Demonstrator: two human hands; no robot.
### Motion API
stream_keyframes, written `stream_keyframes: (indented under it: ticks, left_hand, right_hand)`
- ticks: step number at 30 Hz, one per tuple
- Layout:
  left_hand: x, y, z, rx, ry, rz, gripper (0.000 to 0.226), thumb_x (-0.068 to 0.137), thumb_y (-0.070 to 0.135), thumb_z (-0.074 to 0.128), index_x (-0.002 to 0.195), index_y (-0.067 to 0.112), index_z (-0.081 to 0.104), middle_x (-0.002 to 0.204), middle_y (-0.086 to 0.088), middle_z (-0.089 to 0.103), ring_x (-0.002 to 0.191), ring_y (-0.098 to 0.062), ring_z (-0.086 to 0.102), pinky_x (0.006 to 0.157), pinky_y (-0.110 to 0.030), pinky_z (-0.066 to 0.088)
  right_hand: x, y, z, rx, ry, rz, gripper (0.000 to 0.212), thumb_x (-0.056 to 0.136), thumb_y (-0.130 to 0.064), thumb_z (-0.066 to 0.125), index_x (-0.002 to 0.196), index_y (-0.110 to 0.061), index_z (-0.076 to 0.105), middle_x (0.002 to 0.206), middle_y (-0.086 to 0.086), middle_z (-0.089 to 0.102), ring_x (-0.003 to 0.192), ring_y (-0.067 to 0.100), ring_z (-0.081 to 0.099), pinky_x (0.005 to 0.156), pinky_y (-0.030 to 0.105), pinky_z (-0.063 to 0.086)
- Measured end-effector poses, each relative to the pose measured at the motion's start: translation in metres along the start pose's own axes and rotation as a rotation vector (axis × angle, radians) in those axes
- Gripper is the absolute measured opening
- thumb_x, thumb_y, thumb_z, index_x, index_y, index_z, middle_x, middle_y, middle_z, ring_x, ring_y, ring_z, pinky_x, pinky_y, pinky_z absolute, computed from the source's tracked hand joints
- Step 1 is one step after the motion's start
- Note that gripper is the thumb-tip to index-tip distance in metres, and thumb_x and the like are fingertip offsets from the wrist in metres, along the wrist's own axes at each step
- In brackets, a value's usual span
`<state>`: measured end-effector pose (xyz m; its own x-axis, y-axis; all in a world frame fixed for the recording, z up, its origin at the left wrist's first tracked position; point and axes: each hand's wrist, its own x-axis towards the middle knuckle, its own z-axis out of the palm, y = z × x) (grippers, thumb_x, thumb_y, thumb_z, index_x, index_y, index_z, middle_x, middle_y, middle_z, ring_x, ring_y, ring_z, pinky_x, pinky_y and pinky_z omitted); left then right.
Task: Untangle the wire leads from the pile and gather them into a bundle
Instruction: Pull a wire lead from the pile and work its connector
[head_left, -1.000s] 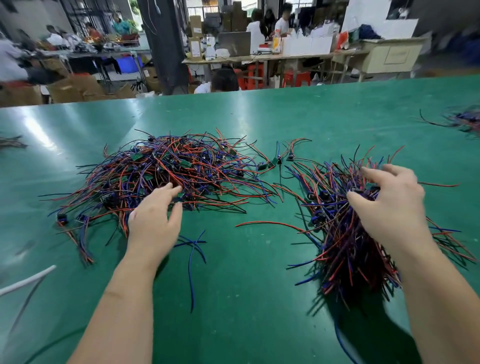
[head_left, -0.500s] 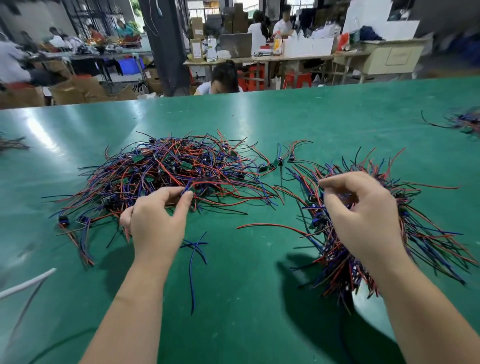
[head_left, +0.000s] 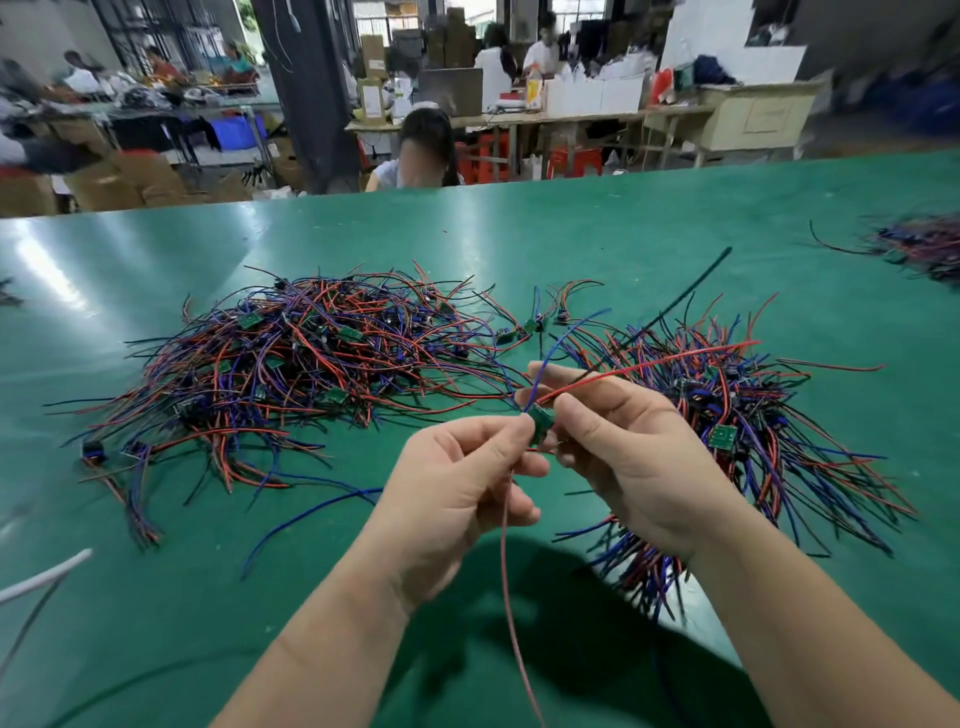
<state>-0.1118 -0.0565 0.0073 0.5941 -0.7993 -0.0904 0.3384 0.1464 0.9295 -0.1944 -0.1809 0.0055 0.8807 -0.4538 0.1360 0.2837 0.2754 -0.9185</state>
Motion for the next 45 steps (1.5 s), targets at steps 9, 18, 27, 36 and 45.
stream_keyframes:
  ticks: [9, 18, 27, 36, 45]
  left_hand:
    - [0.003, 0.002, -0.003, -0.055, -0.047, -0.016, 0.022, 0.074, 0.036, 0.059, 0.065, 0.022, 0.075, 0.063, -0.004, 0.068, 0.036, -0.007, 0.052, 0.042, -0.022, 0.050]
    - [0.003, -0.009, -0.001, 0.247, 0.112, 0.133, 0.038, 0.063, 0.044, 0.070, 0.079, 0.010, 0.073, 0.075, 0.001, 0.071, 0.057, -0.011, 0.061, 0.051, -0.027, 0.055]
    - [0.006, -0.012, -0.003, 0.258, 0.165, 0.202, 0.018, 0.084, 0.011, 0.067, 0.075, 0.025, 0.075, 0.074, 0.007, 0.071, 0.070, -0.002, 0.062, 0.061, -0.023, 0.054]
    - [0.010, -0.002, -0.005, -0.235, 0.106, 0.044, 0.009, 0.077, 0.031, 0.055, 0.084, 0.025, 0.055, 0.088, 0.012, 0.070, 0.073, -0.006, 0.060, 0.071, -0.027, 0.041]
    - [0.009, -0.007, -0.005, 0.070, 0.174, -0.165, 0.028, 0.093, 0.024, 0.052, 0.067, 0.019, 0.058, 0.055, 0.005, 0.061, 0.045, -0.009, 0.054, 0.053, -0.021, 0.045]
  right_hand:
    - [0.003, -0.005, -0.002, 0.109, 0.032, 0.078, 0.021, 0.073, -0.016, 0.061, 0.086, -0.016, 0.078, 0.071, -0.001, 0.066, 0.056, 0.006, 0.057, 0.054, 0.015, 0.043]
    - [0.001, 0.001, -0.008, -0.081, -0.077, 0.062, 0.021, 0.077, -0.013, 0.068, 0.097, -0.012, 0.075, 0.069, 0.001, 0.063, 0.063, 0.010, 0.053, 0.063, 0.018, 0.041]
    - [0.002, 0.005, -0.003, -0.154, -0.045, 0.057, 0.040, 0.071, -0.013, 0.065, 0.112, -0.010, 0.064, 0.069, 0.000, 0.062, 0.059, 0.009, 0.053, 0.059, 0.016, 0.043]
    - [0.007, -0.002, -0.009, 0.091, 0.108, 0.022, 0.018, 0.068, -0.008, 0.064, 0.080, -0.011, 0.076, 0.068, 0.005, 0.066, 0.057, 0.010, 0.058, 0.058, 0.015, 0.048]
    - [0.009, -0.012, -0.013, 0.096, 0.255, -0.086, 0.014, 0.068, -0.012, 0.063, 0.065, -0.015, 0.076, 0.063, 0.002, 0.068, 0.051, 0.007, 0.058, 0.052, 0.014, 0.048]
